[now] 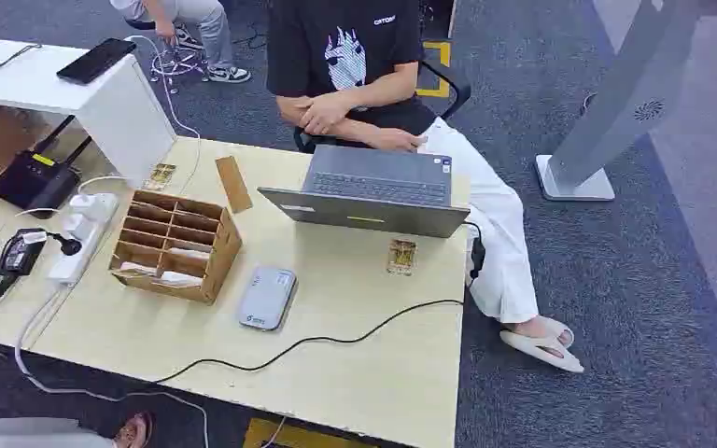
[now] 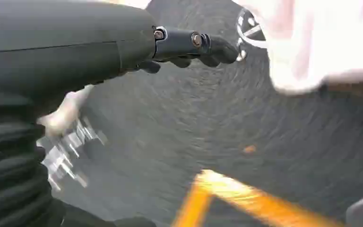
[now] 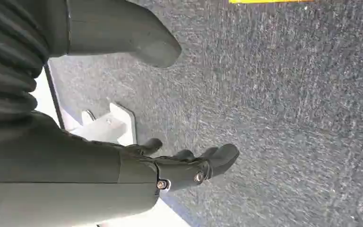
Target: Pass the card to the sensor for recognition and then transmit it.
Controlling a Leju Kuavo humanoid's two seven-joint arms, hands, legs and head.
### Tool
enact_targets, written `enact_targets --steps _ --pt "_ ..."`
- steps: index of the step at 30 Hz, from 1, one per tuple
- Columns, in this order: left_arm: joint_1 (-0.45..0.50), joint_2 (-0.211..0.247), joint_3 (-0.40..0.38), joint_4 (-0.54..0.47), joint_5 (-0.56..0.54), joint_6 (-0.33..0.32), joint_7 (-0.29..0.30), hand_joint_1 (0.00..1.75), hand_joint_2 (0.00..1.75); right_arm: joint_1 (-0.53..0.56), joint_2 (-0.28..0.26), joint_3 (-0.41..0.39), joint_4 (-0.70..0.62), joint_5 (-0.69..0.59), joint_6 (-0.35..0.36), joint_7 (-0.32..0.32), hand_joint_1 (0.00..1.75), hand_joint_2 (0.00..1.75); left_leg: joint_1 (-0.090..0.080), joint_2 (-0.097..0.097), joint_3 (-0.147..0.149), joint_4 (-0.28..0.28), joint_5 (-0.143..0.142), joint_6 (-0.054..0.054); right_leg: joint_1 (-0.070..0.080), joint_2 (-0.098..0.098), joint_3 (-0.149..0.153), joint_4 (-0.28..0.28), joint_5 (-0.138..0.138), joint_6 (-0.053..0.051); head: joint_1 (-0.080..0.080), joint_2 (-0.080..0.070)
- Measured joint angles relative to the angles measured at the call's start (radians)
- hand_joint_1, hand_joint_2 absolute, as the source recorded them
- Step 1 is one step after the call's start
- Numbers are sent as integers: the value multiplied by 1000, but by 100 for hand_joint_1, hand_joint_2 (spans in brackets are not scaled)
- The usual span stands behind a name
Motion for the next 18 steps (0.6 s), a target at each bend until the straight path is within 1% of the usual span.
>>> enact_targets --steps 1,2,4,5,6,7,8,9,10,11,12,13,14,15,16,17,18 --pt "-6 -8 54 -7 76 15 -103 0 175 0 4 0 0 -11 -9 -6 0 175 0 0 0 0 0 0 0 0 0 0 0 0 -1 0" --pt "-9 -15 89 -17 119 18 -172 0 175 0 8 -1 0 -18 -10 -14 0 175 0 0 0 0 0 0 0 0 0 0 0 0 0 0" --pt "-19 -38 166 -47 228 19 -334 0 175 0 16 -8 2 -37 -11 -40 0 175 0 0 0 0 0 0 0 0 0 0 0 0 0 0" --pt "-22 -52 189 -67 260 19 -393 0 175 0 19 -14 4 -44 -11 -49 0 175 0 0 0 0 0 0 0 0 0 0 0 0 0 0" --pt "-23 -65 203 -87 284 21 -430 0 175 0 22 -19 5 -50 -11 -56 0 175 0 0 0 0 0 0 0 0 0 0 0 0 -1 0" --pt "-18 -77 205 -138 351 10 -455 0 175 -1 24 -26 8 -53 -10 -61 0 175 0 0 0 0 0 0 0 0 1 0 0 0 0 0" --pt "-8 -87 187 -204 439 -24 -462 0 175 -1 24 -29 12 -52 -8 -69 0 175 1 0 0 0 0 0 1 1 1 0 0 0 0 0" --pt "8 -80 158 -269 586 -87 -464 0 175 0 24 -29 12 -50 -6 -74 0 175 2 1 1 0 -1 -1 3 2 1 0 0 -1 3 0" --pt "21 -48 113 -293 739 -147 -466 0 175 1 24 -29 11 -50 -4 -76 0 175 3 3 2 0 -1 -2 3 3 1 0 0 -2 5 0" --pt "29 -4 79 -302 853 -185 -466 0 175 3 23 -29 11 -50 -3 -76 0 175 3 2 2 0 -1 -2 4 2 0 0 -1 -3 4 0" --pt "34 23 54 -315 915 -202 -466 0 175 3 23 -29 11 -50 -3 -76 0 175 3 1 1 0 -1 -2 4 1 1 0 -1 -3 3 0" --pt "40 51 40 -337 916 -211 -468 0 175 3 22 -29 11 -50 -3 -76 0 175 3 -1 2 0 -1 -3 3 -1 1 1 -2 -4 2 0" --pt "47 63 32 -354 897 -220 -471 0 175 3 22 -29 11 -50 -3 -77 0 175 3 -1 2 -1 0 -3 3 -2 1 1 -3 -5 1 0" --pt "62 64 14 -405 876 -252 -472 0 175 3 22 -29 11 -56 -2 -77 0 175 3 -1 2 -2 0 -4 3 -2 1 1 -4 -6 -1 0" --pt "89 46 -16 -489 858 -296 -471 0 175 3 22 -29 11 -69 -2 -78 0 175 4 0 2 -2 0 -5 4 -1 1 1 -4 -7 -2 0" --pt "120 -1 -49 -608 847 -324 -469 0 175 4 22 -30 11 -79 -3 -80 0 175 4 0 2 -2 -1 -5 5 -1 1 1 -3 -7 -2 0" --pt "146 -31 -84 -724 847 -324 -462 0 175 5 22 -31 11 -87 -3 -83 0 175 4 0 2 -2 -1 -5 6 -1 1 1 -3 -6 0 0"
